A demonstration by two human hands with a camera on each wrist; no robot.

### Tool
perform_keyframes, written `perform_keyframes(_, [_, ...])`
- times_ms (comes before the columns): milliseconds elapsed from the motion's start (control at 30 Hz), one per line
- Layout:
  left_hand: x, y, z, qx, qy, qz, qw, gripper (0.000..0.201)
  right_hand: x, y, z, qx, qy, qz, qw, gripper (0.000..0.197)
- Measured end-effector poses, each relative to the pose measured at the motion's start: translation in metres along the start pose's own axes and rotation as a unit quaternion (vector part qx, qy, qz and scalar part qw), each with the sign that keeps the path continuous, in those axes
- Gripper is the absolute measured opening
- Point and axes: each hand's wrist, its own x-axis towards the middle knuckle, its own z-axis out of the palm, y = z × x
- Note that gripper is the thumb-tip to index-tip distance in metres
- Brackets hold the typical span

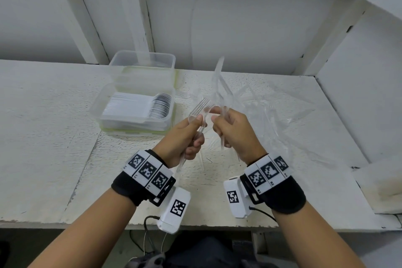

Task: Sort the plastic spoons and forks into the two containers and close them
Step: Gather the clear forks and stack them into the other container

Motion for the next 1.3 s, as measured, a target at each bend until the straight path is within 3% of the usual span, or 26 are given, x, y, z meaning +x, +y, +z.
perform_keyframes(133, [-0.001,0.001,0.0,0.002,-0.003,-0.007,1.0,0.028,0.008,0.007,-0.005,-0.015,0.068,-0.039,0.997,0.013])
perform_keyframes(267, [0.0,0.001,0.0,0.008,-0.019,-0.013,1.0,0.034,0.012,0.011,-0.005,-0.028,0.092,-0.063,0.993,0.023])
perform_keyframes(533, [-0.001,-0.002,0.001,0.05,-0.04,-0.001,0.998,0.061,0.013,0.011,-0.01,-0.073,0.037,-0.089,0.993,0.01])
perform_keyframes(700, [-0.001,-0.001,0.003,0.056,-0.04,-0.008,0.998,0.067,0.011,0.014,-0.004,-0.1,0.023,-0.087,0.991,0.02])
perform_keyframes(867, [0.001,-0.001,0.001,0.027,-0.001,-0.008,1.0,0.045,0.01,0.013,-0.007,-0.097,-0.006,-0.083,0.992,0.009])
perform_keyframes(967, [-0.001,0.002,-0.002,0.015,0.002,-0.014,1.0,0.032,0.009,0.012,-0.01,-0.1,-0.017,-0.088,0.991,0.013])
perform_keyframes(1100, [-0.004,0.005,-0.005,-0.01,-0.015,-0.01,1.0,0.026,0.008,0.01,-0.013,-0.101,-0.012,-0.087,0.991,0.006])
perform_keyframes(1300, [-0.008,-0.002,-0.011,0.029,-0.085,-0.026,0.996,0.03,0.013,0.008,-0.021,-0.084,0.04,-0.084,0.992,0.012])
